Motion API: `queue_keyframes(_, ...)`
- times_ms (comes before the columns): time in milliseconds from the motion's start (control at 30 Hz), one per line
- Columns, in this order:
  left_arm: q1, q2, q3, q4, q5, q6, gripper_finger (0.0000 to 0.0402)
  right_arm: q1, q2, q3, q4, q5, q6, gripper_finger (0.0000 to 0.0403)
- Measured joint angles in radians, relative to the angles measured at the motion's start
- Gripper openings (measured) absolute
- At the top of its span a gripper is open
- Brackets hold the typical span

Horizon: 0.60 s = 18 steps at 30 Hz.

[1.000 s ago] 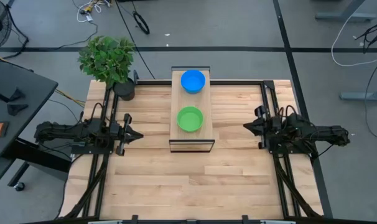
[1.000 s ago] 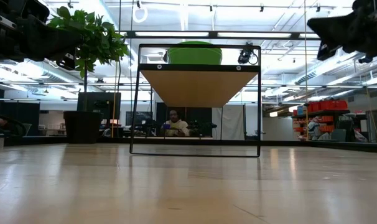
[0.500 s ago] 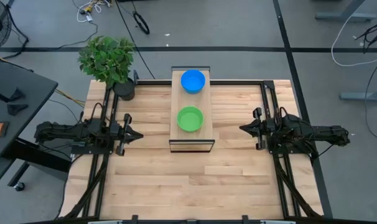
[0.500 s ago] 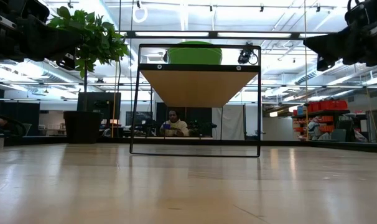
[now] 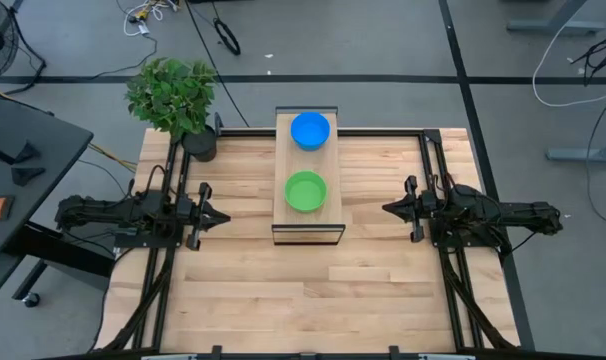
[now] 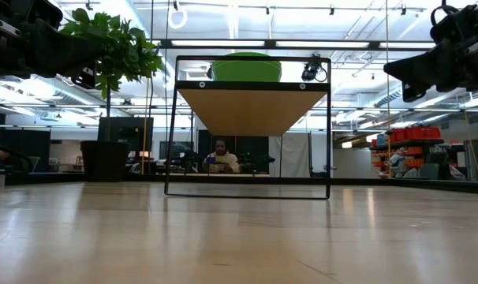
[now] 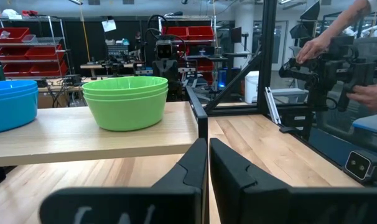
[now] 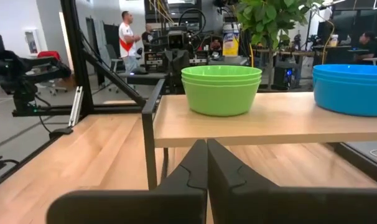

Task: Pick & Place Mini bowls
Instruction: Return to Home Position

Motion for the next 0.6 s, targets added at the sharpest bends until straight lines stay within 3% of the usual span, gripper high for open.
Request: queue_keyframes(600, 0.0, 0.0, 0.0, 0.0, 0.0, 0.0, 0.0023, 0.0, 0.0, 0.0, 0.001, 0.0, 0.003, 0.0033)
